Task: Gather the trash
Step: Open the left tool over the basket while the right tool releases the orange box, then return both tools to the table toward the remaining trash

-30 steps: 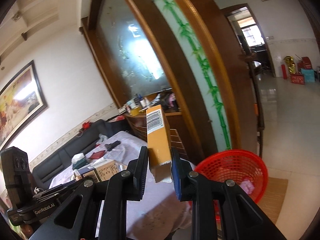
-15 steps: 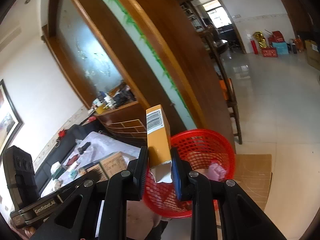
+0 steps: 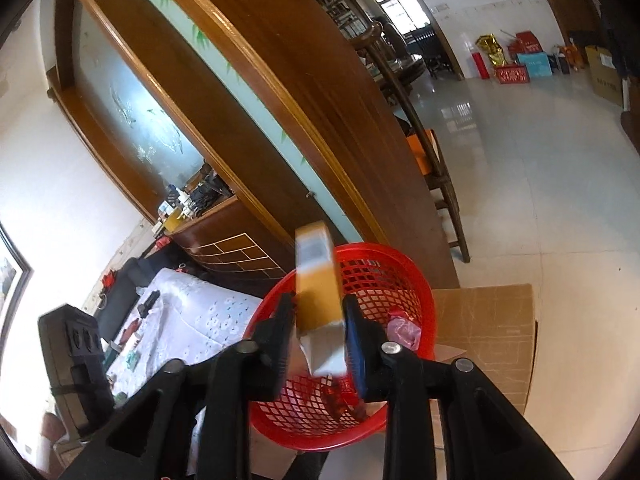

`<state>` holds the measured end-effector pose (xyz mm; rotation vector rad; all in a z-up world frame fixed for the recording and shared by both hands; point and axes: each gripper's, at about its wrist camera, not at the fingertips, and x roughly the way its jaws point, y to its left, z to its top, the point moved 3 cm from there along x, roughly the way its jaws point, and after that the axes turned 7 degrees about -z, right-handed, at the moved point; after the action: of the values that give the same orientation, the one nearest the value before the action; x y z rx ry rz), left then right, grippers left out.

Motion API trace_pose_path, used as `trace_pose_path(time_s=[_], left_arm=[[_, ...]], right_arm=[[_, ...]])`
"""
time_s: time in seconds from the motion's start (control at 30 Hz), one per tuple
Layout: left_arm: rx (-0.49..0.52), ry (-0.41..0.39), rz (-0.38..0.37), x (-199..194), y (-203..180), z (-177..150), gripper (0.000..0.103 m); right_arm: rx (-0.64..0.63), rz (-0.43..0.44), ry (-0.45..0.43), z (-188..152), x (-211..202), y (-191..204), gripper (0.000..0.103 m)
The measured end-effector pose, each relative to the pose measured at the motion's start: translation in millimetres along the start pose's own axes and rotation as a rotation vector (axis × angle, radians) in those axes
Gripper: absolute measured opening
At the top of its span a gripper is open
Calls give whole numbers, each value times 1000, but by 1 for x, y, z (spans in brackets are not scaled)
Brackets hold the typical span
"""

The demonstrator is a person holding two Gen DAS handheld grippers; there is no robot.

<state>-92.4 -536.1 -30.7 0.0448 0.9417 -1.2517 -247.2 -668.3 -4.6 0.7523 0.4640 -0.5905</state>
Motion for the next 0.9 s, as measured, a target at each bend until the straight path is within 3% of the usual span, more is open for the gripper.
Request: trace_pose_path(time_s=[0.03,0.23,0.37,0.47,0.6,0.67,0.77,0.9], left_arm=[[-2,-7,-5,-7,2,0,62],[-37,-154,64,-97,25,0,76],[-86,-281,150,-178,53,-6,78],[-128,-368,261,-240,79,-23,80],[-178,-463,517,-319,112,-52,80],[-209,-498,600,-349,126,-64,80],[-272,-535,681,-382,141,-80,80],[-311,-561,730,-411,154,-96,80]], right_arm=[[5,3,-3,-1,0,0,60],[-28,69,-46,3,-16,23,65],[-97,163,-79,1,-24,70,78],[-157,281,-72,-9,-24,117,81],[-271,435,-17,-34,-17,186,82],[-328,503,23,-50,-11,220,82],[-399,574,65,-73,-7,262,82],[-460,630,95,-98,-5,304,82]])
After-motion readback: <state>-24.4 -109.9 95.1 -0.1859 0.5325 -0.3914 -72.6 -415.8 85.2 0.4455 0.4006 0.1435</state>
